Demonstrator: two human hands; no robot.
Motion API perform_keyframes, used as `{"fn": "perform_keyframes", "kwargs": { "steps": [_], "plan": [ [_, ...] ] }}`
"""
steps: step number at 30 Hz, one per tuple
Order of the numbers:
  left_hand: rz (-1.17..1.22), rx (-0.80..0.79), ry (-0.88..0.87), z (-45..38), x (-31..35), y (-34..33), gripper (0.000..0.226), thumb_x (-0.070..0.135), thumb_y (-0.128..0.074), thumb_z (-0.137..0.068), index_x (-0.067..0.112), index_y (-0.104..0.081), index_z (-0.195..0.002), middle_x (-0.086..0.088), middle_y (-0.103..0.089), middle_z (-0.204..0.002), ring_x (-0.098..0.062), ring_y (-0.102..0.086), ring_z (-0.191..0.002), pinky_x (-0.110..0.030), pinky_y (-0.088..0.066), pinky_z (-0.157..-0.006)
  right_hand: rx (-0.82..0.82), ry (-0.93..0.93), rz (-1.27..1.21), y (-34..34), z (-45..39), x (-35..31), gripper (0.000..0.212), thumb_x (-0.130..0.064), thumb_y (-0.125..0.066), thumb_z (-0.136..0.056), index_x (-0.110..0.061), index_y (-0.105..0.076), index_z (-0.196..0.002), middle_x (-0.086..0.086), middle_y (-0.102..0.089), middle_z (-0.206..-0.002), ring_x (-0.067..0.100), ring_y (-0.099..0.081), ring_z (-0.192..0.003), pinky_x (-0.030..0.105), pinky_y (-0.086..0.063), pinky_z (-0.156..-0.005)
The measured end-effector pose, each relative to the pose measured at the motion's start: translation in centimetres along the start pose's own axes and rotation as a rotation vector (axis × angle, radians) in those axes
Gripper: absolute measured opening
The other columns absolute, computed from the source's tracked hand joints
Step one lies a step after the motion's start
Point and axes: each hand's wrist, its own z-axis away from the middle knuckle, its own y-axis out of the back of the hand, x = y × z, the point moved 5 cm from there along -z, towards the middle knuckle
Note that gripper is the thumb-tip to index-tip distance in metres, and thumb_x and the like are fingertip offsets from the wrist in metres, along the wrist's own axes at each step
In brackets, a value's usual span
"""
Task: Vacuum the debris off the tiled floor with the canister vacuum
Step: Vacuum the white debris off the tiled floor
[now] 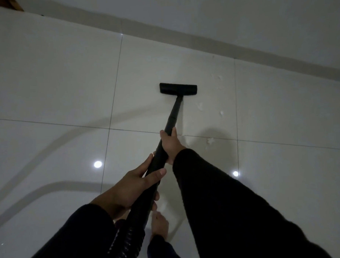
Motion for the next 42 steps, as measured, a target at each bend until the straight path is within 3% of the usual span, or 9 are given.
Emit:
{"fn": "perform_keyframes", "kwargs": {
  "steps": [12,16,19,21,27,35,38,42],
  "plan": [
    [0.051,0.01,0.031,0.5,-4.9,-7.0,0.079,0.042,-0.061,-0.081,0.046,-0.016,-0.146,-0.011,-0.064,-0.066,-0.022,-0.06,-0.05,-0.027,-0.05,-0.048,0.016,-0.012,0.113,6.3,1.1,5.1,0.072,-0.037,-0.042,-0.098,-0.046,0.006,-0.151,0.006,-0.044,-0.119,0.038,-0.056,-0.113,0.056,-0.051,-0.095],
    [0.03,-0.019,0.053,1.2,-6.0,-8.3,0.086,0.046,-0.062,-0.074,0.047,-0.014,-0.146,-0.013,-0.064,-0.066,-0.024,-0.06,-0.051,-0.028,-0.051,-0.05,0.043,-0.026,0.107,7.6,1.8,7.0,0.072,-0.037,-0.042,-0.098,-0.046,0.007,-0.151,0.01,-0.045,-0.134,0.037,-0.056,-0.114,0.057,-0.05,-0.096],
    [0.005,-0.037,0.054,2.2,-6.6,-8.9,0.09,0.046,-0.061,-0.072,0.044,-0.012,-0.147,-0.012,-0.065,-0.063,-0.023,-0.06,-0.051,-0.028,-0.052,-0.052,0.049,-0.04,0.079,8.1,2.6,8.2,0.072,-0.037,-0.041,-0.097,-0.047,0.007,-0.15,0.008,-0.046,-0.126,0.037,-0.057,-0.112,0.057,-0.051,-0.095],
    [-0.019,-0.04,0.054,3.0,-7.1,-9.1,0.089,0.045,-0.061,-0.074,0.042,-0.01,-0.148,-0.011,-0.065,-0.061,-0.024,-0.059,-0.052,-0.028,-0.052,-0.052,0.048,-0.046,0.066,8.0,3.4,9.1,0.071,-0.038,-0.041,-0.097,-0.048,0.007,-0.15,0.006,-0.045,-0.12,0.037,-0.057,-0.111,0.057,-0.051,-0.094],
    [-0.025,-0.025,0.061,5.2,-9.8,-8.7,0.075,0.033,-0.057,-0.089,0.041,-0.011,-0.148,-0.006,-0.065,-0.058,-0.021,-0.058,-0.05,-0.026,-0.05,-0.047,0.042,-0.04,0.085,6.4,5.1,12.1,0.072,-0.037,-0.041,-0.098,-0.043,0.007,-0.151,0.012,-0.044,-0.14,0.036,-0.053,-0.118,0.055,-0.046,-0.102],
    [-0.06,-0.06,0.059,9.7,-15.7,-7.8,0.07,0.032,-0.057,-0.089,0.044,-0.018,-0.145,-0.007,-0.063,-0.061,-0.019,-0.059,-0.05,-0.025,-0.05,-0.048,0.065,-0.033,0.053,3.8,8.7,19.0,0.075,-0.04,-0.042,-0.095,-0.045,0.008,-0.15,0.01,-0.044,-0.144,0.034,-0.053,-0.12,0.054,-0.043,-0.104],
    [-0.063,-0.063,0.066,12.2,-18.3,-7.4,0.068,0.032,-0.058,-0.088,0.046,-0.021,-0.143,-0.009,-0.06,-0.07,-0.017,-0.059,-0.049,-0.025,-0.05,-0.048,0.071,-0.022,0.046,2.6,10.3,22.1,0.073,-0.04,-0.041,-0.097,-0.042,0.007,-0.152,0.011,-0.046,-0.141,0.035,-0.054,-0.118,0.054,-0.046,-0.102],
    [-0.071,-0.063,0.071,15.3,-21.8,-6.7,0.071,0.036,-0.061,-0.084,0.048,-0.023,-0.142,-0.01,-0.062,-0.067,-0.019,-0.06,-0.051,-0.028,-0.052,-0.052,0.063,-0.023,0.032,0.8,12.6,25.7,0.074,-0.04,-0.041,-0.097,-0.041,0.008,-0.152,0.012,-0.049,-0.135,0.037,-0.056,-0.115,0.054,-0.048,-0.1]
  ]
}}
